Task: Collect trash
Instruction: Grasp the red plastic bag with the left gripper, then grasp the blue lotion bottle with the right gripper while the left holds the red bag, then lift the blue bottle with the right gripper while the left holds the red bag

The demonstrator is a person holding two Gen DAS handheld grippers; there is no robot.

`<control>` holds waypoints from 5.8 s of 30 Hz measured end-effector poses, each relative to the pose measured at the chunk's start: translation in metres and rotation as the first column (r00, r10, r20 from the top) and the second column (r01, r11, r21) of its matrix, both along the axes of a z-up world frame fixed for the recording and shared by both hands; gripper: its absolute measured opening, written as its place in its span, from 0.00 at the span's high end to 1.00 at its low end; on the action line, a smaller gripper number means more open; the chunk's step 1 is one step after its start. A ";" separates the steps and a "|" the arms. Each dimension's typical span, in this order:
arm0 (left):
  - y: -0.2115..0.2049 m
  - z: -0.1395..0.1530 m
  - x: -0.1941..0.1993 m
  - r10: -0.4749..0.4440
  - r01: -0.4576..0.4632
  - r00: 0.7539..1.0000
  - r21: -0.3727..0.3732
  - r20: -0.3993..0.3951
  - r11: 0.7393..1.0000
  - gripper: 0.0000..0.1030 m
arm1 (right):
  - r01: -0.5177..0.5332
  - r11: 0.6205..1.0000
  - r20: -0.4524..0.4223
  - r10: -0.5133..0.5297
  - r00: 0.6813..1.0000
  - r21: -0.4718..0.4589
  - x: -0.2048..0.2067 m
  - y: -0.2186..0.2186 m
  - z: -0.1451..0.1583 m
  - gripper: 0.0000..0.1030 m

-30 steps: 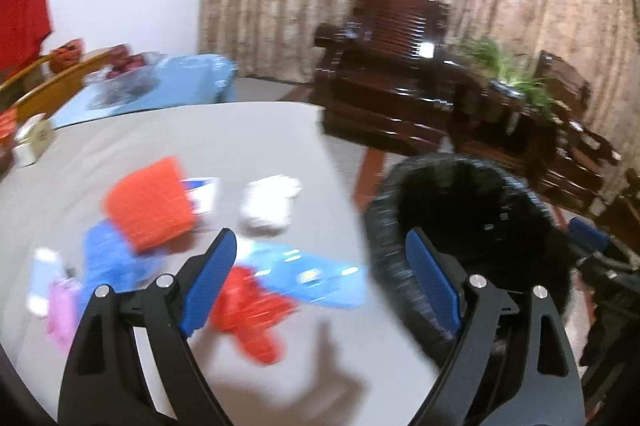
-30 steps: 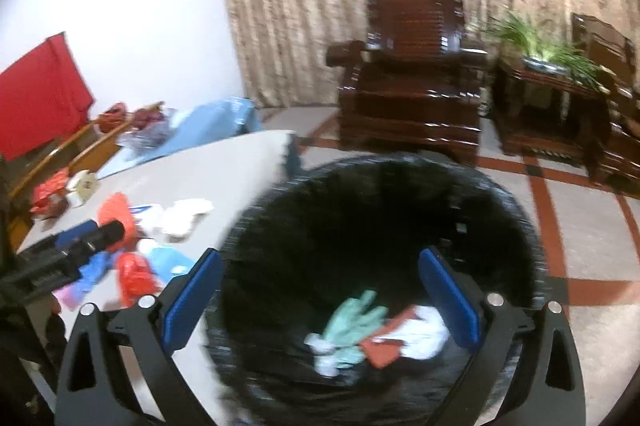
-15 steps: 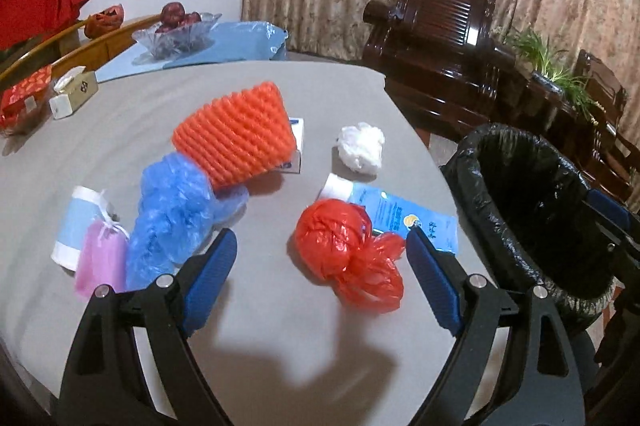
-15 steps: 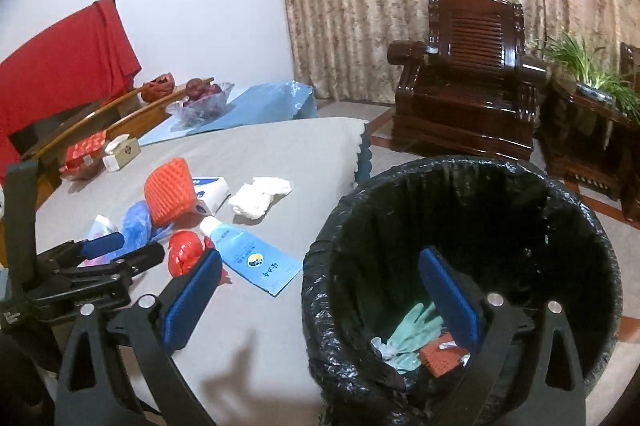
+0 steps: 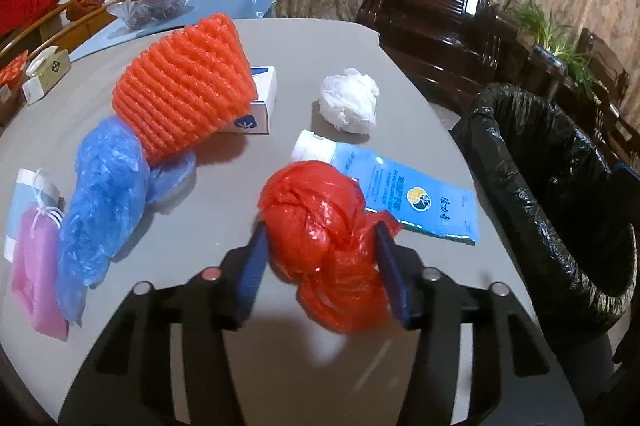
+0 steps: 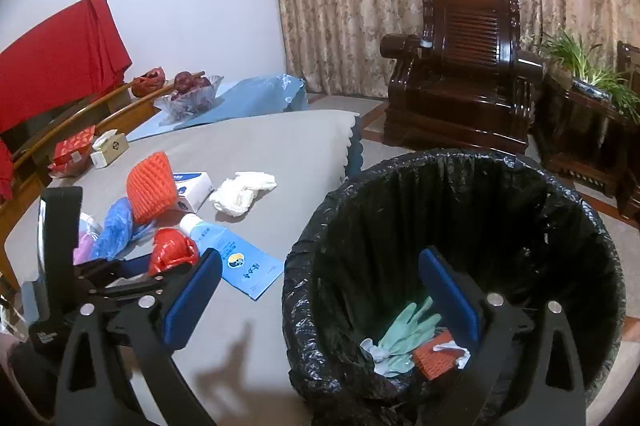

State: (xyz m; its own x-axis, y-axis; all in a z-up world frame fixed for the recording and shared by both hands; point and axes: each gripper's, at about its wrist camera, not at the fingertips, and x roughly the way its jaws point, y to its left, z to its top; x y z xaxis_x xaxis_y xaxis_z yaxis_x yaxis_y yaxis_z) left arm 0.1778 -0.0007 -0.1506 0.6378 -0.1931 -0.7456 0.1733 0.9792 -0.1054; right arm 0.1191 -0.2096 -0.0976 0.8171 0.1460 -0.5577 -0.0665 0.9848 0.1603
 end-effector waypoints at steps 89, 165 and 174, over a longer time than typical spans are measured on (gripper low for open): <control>0.083 0.038 -0.036 0.122 -0.122 0.992 -0.017 0.042 0.992 0.66 | -0.421 0.907 -0.295 0.401 0.867 -0.002 0.053 0.123 -0.055 0.54; 0.098 0.048 -0.057 0.144 -0.141 0.988 -0.050 0.050 0.989 0.64 | -0.462 0.887 -0.209 0.453 0.867 0.005 0.032 0.143 0.000 0.98; 0.059 0.082 -0.049 0.081 -0.071 0.988 -0.079 0.130 0.994 0.64 | -0.382 0.924 -0.110 0.382 0.918 0.016 0.022 0.098 0.039 0.98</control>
State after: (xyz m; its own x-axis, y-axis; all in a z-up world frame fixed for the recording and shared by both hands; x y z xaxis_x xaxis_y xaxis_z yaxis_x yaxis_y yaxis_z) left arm 0.1286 0.0582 -0.0684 0.7453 -0.1915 -0.6386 0.1158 0.9805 -0.1588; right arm 0.1415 -0.1120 -0.0585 0.6340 0.4317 -0.6417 -0.4203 0.8888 0.1828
